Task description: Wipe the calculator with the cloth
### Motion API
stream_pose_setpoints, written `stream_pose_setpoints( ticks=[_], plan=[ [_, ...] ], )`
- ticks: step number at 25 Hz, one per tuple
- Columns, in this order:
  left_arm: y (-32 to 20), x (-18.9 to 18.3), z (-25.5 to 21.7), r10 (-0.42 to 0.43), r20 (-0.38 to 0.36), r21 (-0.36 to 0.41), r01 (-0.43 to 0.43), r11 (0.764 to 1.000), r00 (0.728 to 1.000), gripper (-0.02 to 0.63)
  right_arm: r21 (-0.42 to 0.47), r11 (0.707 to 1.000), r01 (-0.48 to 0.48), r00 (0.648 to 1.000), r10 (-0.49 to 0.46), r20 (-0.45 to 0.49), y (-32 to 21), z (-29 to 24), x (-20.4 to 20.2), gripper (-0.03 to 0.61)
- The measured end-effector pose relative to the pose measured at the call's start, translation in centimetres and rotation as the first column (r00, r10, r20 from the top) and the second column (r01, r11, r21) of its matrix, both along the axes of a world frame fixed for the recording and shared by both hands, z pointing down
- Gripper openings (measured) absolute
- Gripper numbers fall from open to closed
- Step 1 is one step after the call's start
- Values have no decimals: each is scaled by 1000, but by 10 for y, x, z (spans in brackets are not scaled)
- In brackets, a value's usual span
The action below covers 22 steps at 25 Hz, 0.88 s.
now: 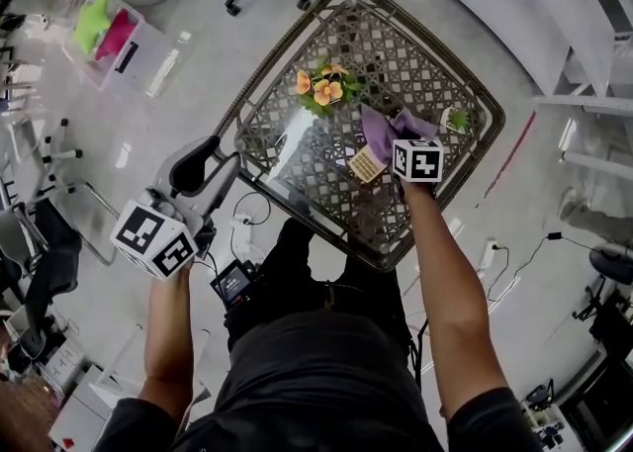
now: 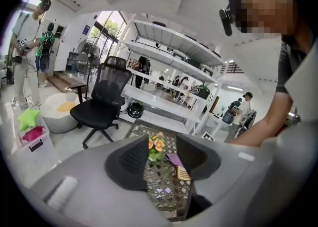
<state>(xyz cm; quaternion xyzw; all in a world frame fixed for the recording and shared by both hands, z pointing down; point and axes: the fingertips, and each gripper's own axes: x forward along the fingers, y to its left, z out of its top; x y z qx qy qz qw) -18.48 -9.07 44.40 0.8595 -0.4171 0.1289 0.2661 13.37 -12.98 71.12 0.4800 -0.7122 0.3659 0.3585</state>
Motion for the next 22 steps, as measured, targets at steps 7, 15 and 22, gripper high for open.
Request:
stream_pose_setpoints(
  ticks=[7,15,22],
  plan=[
    [-9,10,-5,15,-11,12,-15,1000,1000,229,11,1000,-18,999,19,-41,23,-5,23,73],
    [-14,22,-5,37,-9,12,-37,999,999,229,30,999,19,994,-16,-110,43,-8,40,73],
    [-16,28,-3,45,-12,11,-45,999,999,229,15,970,242,897,-217,-386,64,0,50,72]
  ],
)
